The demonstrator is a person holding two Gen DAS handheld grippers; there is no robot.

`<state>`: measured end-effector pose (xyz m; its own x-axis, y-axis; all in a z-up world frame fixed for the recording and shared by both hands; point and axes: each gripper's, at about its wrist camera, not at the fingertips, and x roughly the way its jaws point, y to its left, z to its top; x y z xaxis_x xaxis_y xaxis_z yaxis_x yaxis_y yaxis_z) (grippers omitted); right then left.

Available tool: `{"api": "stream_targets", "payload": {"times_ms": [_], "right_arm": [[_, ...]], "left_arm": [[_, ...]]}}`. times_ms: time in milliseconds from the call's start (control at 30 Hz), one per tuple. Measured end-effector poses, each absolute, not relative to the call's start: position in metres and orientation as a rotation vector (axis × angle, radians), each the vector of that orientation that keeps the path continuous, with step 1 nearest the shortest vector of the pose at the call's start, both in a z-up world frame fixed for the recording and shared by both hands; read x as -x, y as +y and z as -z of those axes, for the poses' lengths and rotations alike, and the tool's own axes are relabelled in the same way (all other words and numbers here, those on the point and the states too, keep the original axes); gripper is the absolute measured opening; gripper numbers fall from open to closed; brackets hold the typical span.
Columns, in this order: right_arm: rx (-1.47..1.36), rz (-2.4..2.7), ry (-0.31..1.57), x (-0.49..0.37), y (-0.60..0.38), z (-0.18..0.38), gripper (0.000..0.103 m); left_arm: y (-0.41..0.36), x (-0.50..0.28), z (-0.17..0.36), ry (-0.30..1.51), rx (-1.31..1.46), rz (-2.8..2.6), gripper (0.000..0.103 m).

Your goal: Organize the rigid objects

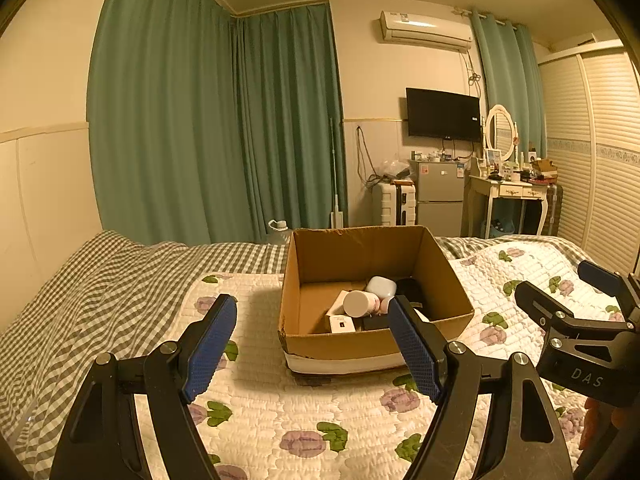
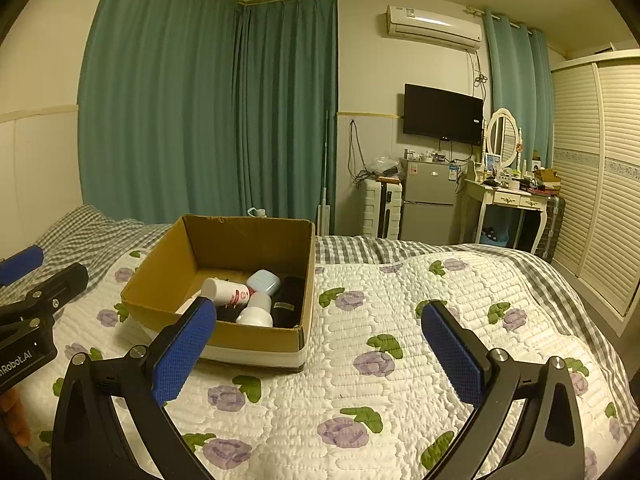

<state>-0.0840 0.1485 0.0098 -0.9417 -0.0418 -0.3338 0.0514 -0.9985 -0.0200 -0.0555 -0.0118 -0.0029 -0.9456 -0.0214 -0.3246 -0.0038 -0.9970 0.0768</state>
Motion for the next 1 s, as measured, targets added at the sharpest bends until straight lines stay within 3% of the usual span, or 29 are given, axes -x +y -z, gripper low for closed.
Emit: {"api": "stream_targets", "payload": {"times_ms": [1000], "right_arm": [[-0.54,3.046,0.047,0.0839,0.1453,-0.0076,0.103]], "left_arm": [[-0.0109,0.0553,0.002,-0.126,-0.52,3.089,0.081]]}}
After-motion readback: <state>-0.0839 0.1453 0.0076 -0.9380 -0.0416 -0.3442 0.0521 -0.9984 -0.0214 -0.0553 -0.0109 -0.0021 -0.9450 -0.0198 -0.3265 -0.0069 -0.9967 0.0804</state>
